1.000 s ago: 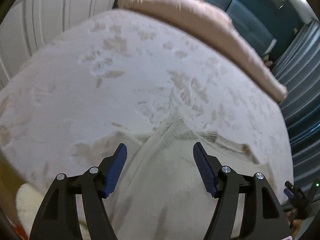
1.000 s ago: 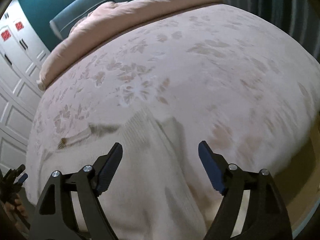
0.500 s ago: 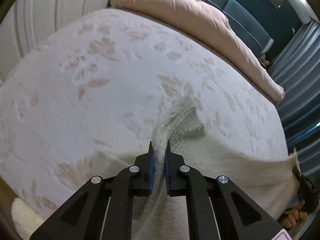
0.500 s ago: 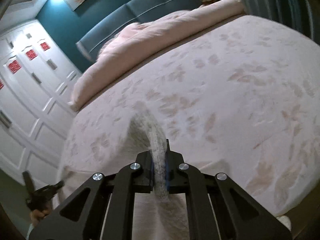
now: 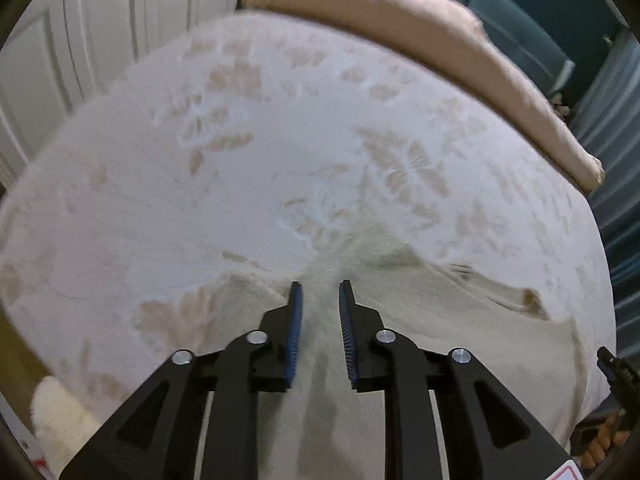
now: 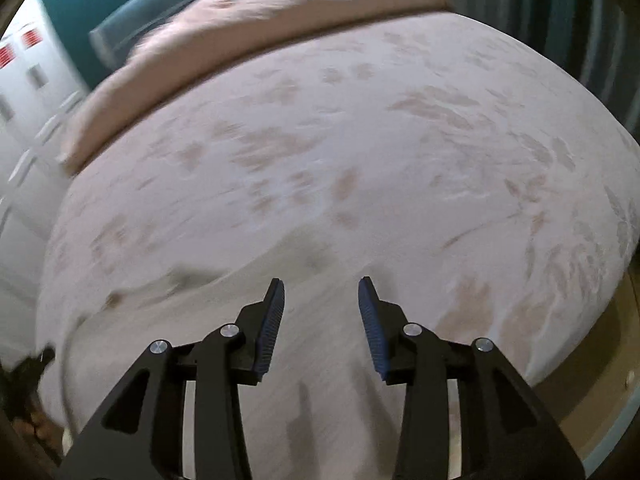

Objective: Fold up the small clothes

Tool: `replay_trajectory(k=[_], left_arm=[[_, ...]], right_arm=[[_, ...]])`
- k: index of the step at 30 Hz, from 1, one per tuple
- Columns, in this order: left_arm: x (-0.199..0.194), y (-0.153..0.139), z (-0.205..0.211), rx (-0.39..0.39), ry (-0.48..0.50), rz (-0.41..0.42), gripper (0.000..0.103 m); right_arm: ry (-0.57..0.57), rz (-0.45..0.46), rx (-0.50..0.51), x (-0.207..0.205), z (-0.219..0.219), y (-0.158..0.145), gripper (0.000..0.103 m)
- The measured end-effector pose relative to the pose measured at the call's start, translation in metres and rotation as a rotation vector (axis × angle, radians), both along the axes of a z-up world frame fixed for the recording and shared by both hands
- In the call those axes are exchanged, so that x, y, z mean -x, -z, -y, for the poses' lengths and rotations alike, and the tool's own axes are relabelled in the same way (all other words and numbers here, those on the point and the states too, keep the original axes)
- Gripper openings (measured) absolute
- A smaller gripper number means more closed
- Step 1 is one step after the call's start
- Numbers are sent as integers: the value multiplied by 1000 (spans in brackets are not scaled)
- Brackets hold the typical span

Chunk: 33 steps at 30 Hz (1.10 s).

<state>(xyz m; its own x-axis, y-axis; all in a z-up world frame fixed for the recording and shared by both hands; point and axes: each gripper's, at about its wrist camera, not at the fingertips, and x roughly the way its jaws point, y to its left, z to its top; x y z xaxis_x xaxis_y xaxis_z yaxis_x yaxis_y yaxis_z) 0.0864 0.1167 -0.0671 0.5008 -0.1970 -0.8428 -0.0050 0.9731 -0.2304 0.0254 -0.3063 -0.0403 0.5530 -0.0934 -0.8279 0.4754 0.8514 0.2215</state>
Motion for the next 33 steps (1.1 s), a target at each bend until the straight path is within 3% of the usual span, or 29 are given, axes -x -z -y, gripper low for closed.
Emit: replay_trajectory(k=[4,7,9,12,14,17,18,19,21,23,25,29,33], left_arm=[[44,-14,42,30,155,10,35],[81,6,80,56,284,-78,36],[99,27,94,23,323,-131,36],[111,46,84,-48,315,-159,36],[113,47,68,-67,280,-163,39],[115,53,40,-86,210,-189,38],[118,56,34,-85,200,-196,38],[121,57,33,-84,196,-195,38],[124,55,38,-113,198,-188,38],[127,55,48,-166,206,-180,39],[125,56,49,-191,211,-177,41],[126,56,54,-208,211,-174,42],[128,57,56,-217,211,-166,43]], right_arm=[[-254,-18,-102,14,-89,5,37],[-438,-85,-159,27,-158,31,37],[-502,-128,-143,36,-177,48,35],[-436,-146,-97,51,-149,56,32],[-304,-162,-101,69,-103,56,32],[-132,-235,-12,97,-49,63,32],[-92,-245,-33,108,-31,65,23],[-70,-231,-73,116,-22,63,23],[-59,-200,-73,122,-23,50,27],[-81,-172,-45,121,-36,40,37],[-120,-175,-73,116,-50,48,39],[-137,-364,-65,101,-63,93,37],[-139,-243,-73,97,-64,58,38]])
